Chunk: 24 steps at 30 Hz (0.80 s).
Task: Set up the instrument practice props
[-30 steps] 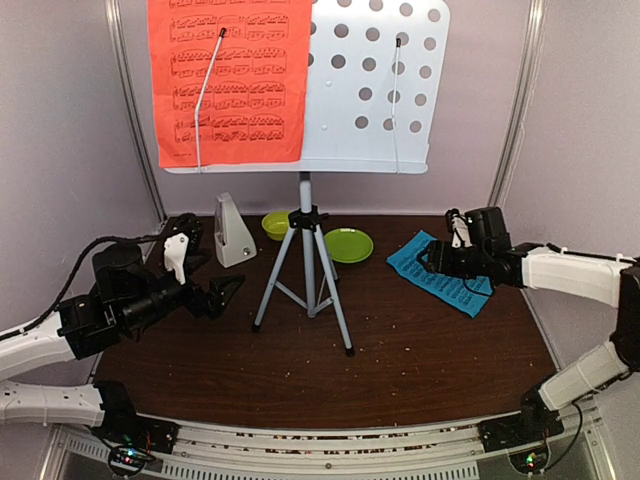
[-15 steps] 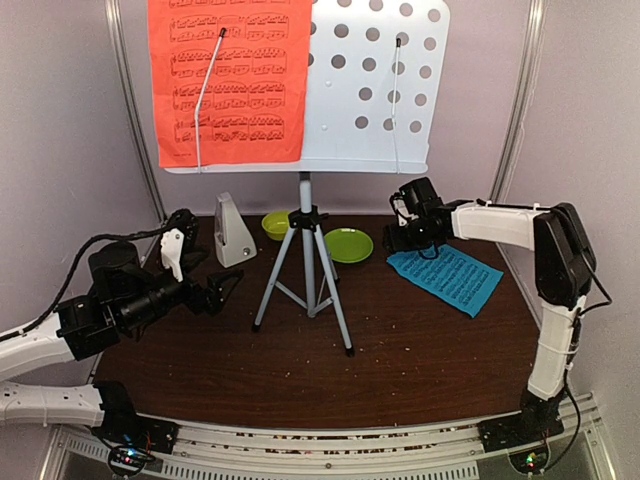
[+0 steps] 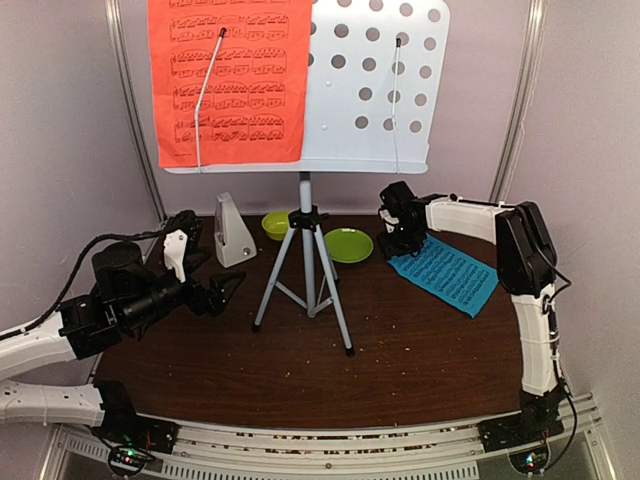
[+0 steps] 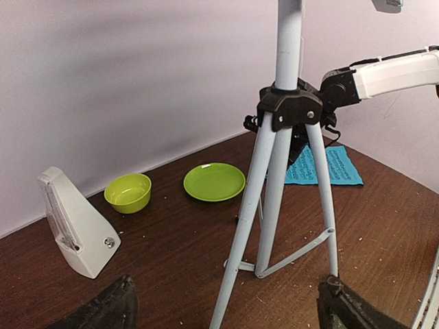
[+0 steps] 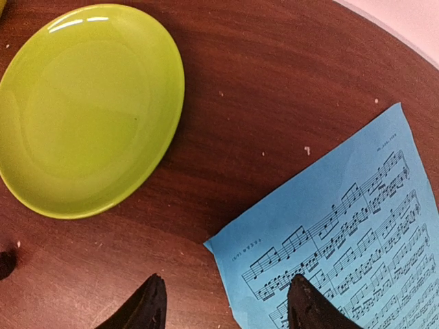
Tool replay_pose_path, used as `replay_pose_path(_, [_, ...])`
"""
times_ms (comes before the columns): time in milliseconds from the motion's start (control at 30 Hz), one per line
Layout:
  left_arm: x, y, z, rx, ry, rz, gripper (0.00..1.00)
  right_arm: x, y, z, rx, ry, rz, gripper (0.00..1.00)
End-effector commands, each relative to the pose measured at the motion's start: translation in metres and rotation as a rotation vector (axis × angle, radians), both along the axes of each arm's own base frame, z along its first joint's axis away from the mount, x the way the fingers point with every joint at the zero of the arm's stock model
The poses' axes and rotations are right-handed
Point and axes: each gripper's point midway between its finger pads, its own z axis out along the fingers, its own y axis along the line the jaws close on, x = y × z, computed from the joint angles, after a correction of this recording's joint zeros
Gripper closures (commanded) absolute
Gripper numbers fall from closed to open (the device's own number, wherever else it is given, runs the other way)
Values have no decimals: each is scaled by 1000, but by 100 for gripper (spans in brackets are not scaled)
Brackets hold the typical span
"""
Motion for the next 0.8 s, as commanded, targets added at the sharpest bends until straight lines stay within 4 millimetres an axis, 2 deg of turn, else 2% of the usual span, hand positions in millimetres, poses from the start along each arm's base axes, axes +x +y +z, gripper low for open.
replay_pose_path(0, [2, 0, 23, -39, -54, 4, 7, 0, -2, -1, -68, 42, 10, 40])
replay_pose_path(267, [1, 5, 27, -34, -71, 14, 7, -2, 7, -20, -59, 141, 37, 42])
replay_pose_path(467, [-1, 9, 27, -34, -75, 21, 7, -1, 5, -32, -73, 189, 32, 42])
replay_pose_path(667, [-3, 14, 30, -34, -88, 32, 7, 2, 4, -33, -70, 208, 25, 47])
replay_pose_path(767, [-4, 16, 33, -37, -94, 34, 7, 4, 3, -34, -54, 220, 10, 56])
